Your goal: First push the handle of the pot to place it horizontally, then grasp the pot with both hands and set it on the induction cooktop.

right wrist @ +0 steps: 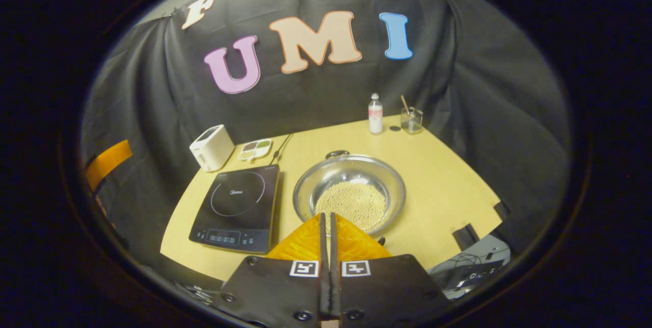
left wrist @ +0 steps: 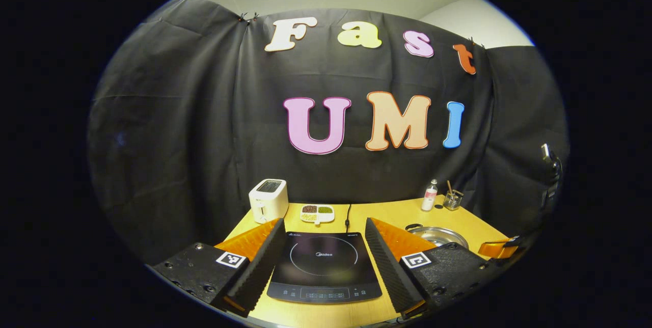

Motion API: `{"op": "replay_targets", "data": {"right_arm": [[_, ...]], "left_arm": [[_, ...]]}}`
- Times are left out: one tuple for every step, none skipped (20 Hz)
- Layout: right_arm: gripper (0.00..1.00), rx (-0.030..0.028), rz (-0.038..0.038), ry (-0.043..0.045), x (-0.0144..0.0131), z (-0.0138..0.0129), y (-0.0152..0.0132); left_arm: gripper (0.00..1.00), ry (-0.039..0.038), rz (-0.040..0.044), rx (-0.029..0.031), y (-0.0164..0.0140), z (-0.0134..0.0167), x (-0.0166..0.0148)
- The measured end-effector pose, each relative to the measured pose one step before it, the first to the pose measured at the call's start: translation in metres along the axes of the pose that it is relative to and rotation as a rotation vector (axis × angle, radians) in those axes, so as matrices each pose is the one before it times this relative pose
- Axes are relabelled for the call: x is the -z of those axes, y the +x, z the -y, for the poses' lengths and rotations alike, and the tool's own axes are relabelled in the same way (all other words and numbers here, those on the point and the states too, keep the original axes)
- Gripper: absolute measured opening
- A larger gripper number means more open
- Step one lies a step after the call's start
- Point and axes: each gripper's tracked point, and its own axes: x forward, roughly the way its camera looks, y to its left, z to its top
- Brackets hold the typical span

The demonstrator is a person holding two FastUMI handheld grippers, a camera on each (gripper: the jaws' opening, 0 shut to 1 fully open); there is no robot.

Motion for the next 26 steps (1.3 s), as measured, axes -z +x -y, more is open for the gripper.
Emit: {"op": "replay_targets", "data": {"right_arm": [[0.02, -0.00622, -0.02743, 0.00946, 0.00958, 0.00022, 0.00484], [0.03, -0.00426, -0.02392, 0.00228, 0.00674, 0.00036, 0.00487], [0.03, -0.00252, -0.02569, -0.00428, 0.00753, 0.00077, 0.00484], [0.02, -0.00956, -0.02783, -0.00671, 0.00711, -0.00181, 0.00547], [0.03, -0.01506, -0.03187, -0.00344, 0.00676, -0.00250, 0.00480], [0.03, -0.02097, -0.02979, -0.00372, 0.00507, -0.00261, 0.00559], [0.02, -0.01472, -0.02842, -0.00865, 0.00639, 0.00010, 0.00484], [0.02, -0.01221, -0.02777, -0.01476, 0.00389, 0.00039, 0.00505], [0.03, -0.00844, -0.02582, -0.01656, 0.00519, 0.00063, 0.00540], [0.03, -0.00677, -0.02668, -0.01696, 0.00329, 0.00105, 0.00557], [0.03, -0.01011, -0.02198, -0.01291, 0.00344, 0.00020, 0.00417], [0.03, -0.01330, -0.02243, -0.00878, 0.00202, -0.00101, 0.00445], [0.03, -0.00889, -0.02177, -0.00980, 0.00324, 0.00100, 0.00665], [0.03, -0.00101, -0.02869, -0.01164, 0.00314, 0.00288, 0.00780], [0.03, 0.00646, -0.03555, -0.01083, 0.00673, 0.00431, 0.00666], [0.03, 0.00250, -0.03394, -0.00561, 0.00460, 0.00373, 0.00711], [0.03, -0.00004, -0.03064, -0.00131, 0.00553, 0.00181, 0.00654], [0.03, -0.00175, -0.02688, 0.00096, 0.00323, 0.00196, 0.00570], [0.03, 0.00047, -0.02365, 0.00225, 0.00297, 0.00374, 0.00701], [0.03, -0.00449, -0.02076, 0.00513, 0.00148, 0.00188, 0.00472], [0.03, -0.00497, -0.01330, 0.00782, 0.00222, 0.00178, 0.00433], [0.00, -0.00883, -0.00967, 0.00753, -0.00022, 0.00120, 0.00314], [0.00, 0.00196, -0.00985, 0.00441, 0.00093, 0.00336, 0.00323], [0.00, 0.00861, -0.01217, 0.00063, 0.00100, 0.00510, 0.00354], [0.00, -0.01443, -0.01246, 0.00817, 0.00157, -0.00136, 0.00348], [0.02, -0.00178, -0.00840, -0.00020, -0.00073, 0.00172, 0.00153]], "left_arm": [[0.92, 0.00373, -0.00811, -0.00781, 0.00252, -0.00236, 0.00204], [0.95, 0.00304, -0.00562, -0.00699, 0.00119, -0.00207, 0.00053], [0.95, 0.00099, -0.00429, -0.00518, 0.00019, -0.00071, 0.00047], [0.95, -0.00098, -0.00289, -0.00612, 0.00112, -0.00061, -0.00078], [0.95, -0.00227, -0.00079, -0.00609, 0.00115, -0.00051, 0.00052], [0.95, -0.00331, -0.00384, -0.01048, 0.00150, 0.00068, 0.00026], [0.95, -0.00354, -0.00602, -0.01270, 0.00274, -0.00046, 0.00158], [0.92, -0.00418, -0.00366, -0.01516, 0.00139, -0.00036, -0.00035], [0.92, -0.00563, 0.00132, -0.01336, 0.00208, 0.00078, -0.00078], [0.92, -0.00617, -0.00149, -0.01317, 0.00282, 0.00175, -0.00102], [0.92, -0.00579, -0.00503, -0.01018, 0.00220, 0.00255, 0.00149], [0.95, -0.00312, -0.00274, -0.00678, 0.00168, 0.00293, -0.00040], [0.96, 0.00133, -0.00224, -0.00894, 0.00162, 0.00208, -0.00073], [0.92, 0.00499, -0.00397, -0.00857, 0.00283, 0.00201, -0.00005], [0.95, 0.00502, -0.00401, -0.00723, 0.00125, 0.00172, 0.00032], [0.95, 0.00358, -0.00373, -0.00409, 0.00169, 0.00274, -0.00092], [0.96, 0.00298, -0.00525, -0.00355, 0.00178, 0.00292, 0.00097], [0.95, 0.00318, -0.00517, -0.00498, 0.00168, 0.00277, 0.00030], [0.96, 0.00170, -0.00456, -0.00590, 0.00180, 0.00121, 0.00025], [0.96, -0.00018, -0.00504, -0.00572, 0.00096, 0.00174, -0.00012], [0.96, -0.00277, -0.00439, -0.00515, 0.00057, 0.00124, 0.00063], [0.95, -0.00357, -0.00457, -0.00450, 0.00050, 0.00125, 0.00092], [0.95, -0.00258, -0.00506, -0.00648, -0.00007, 0.00207, 0.00114], [0.95, -0.00022, -0.00767, -0.00755, -0.00089, 0.00057, 0.00139], [0.95, 0.00022, -0.00456, -0.00742, 0.00022, 0.00000, 0.00165], [0.96, -0.00135, -0.00230, -0.00635, -0.00102, 0.00061, -0.00001]]}}
